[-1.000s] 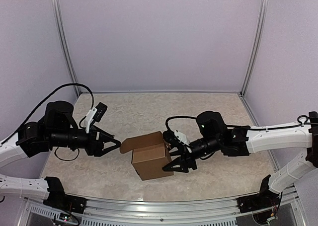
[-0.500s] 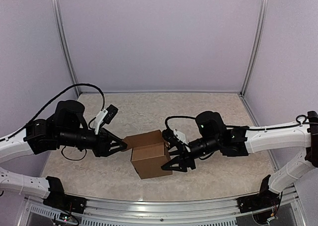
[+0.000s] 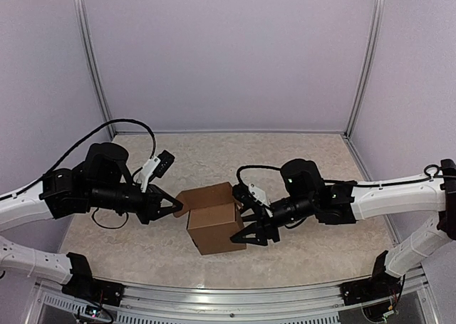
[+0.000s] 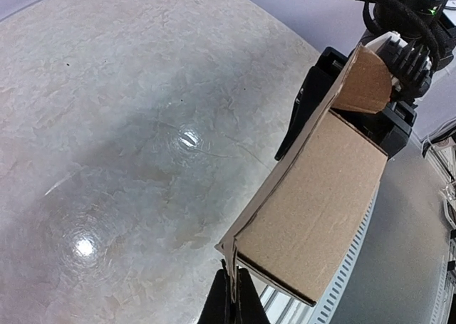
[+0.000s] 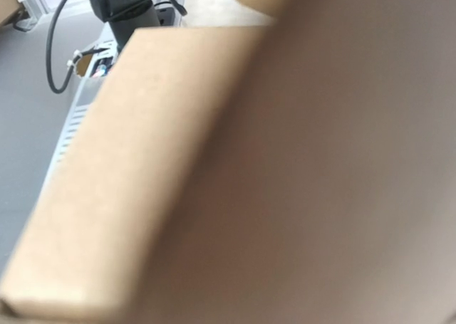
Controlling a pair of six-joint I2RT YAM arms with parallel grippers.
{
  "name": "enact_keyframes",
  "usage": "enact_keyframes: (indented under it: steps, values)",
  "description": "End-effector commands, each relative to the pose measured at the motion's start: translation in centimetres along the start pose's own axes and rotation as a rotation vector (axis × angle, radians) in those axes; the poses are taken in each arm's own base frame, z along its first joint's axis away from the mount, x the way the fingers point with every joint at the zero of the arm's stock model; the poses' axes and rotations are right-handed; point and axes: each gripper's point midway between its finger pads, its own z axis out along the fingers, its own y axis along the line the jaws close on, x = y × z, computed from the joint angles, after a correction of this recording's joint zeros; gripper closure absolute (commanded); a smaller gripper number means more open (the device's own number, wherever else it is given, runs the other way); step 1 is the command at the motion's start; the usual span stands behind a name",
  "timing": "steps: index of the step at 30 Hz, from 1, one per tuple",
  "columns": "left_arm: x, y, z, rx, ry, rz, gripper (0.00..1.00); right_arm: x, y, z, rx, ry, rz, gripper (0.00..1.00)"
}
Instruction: Fold the paper box
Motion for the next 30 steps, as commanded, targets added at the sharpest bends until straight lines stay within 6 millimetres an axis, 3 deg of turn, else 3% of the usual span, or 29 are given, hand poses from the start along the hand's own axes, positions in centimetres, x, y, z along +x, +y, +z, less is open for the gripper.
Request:
enact_keyframes:
  steps: [1, 7, 12, 21, 30]
  values:
    - [-2.6, -1.6, -0.7, 0.051, -0.075, 0.011, 1.0, -0.9, -0.6, 0.5, 0.048, -0.023, -0.021, 0.9]
    - [-3.2, -1.5, -0.3, 0.05, -0.091, -0.038, 1.0, -1.4, -1.8, 1.1, 0.199, -0.072, -0.082, 0.91]
    - [-3.2, -0.9, 1.1, 0.029, -0.074, -0.103, 1.0, -1.0, -3.3, 1.8, 0.327, -0.104, -0.11, 0.91]
    - [-2.1, 0.7, 3.6, -0.033, -0.048, -0.154, 1.0, -0.8, -5.1, 3.0, 0.436, -0.164, -0.08, 0.9]
    - [0.1, 2.3, 4.6, -0.085, -0.031, -0.156, 1.0, -0.9, -5.8, 2.8, 0.476, -0.201, -0.046, 0.9]
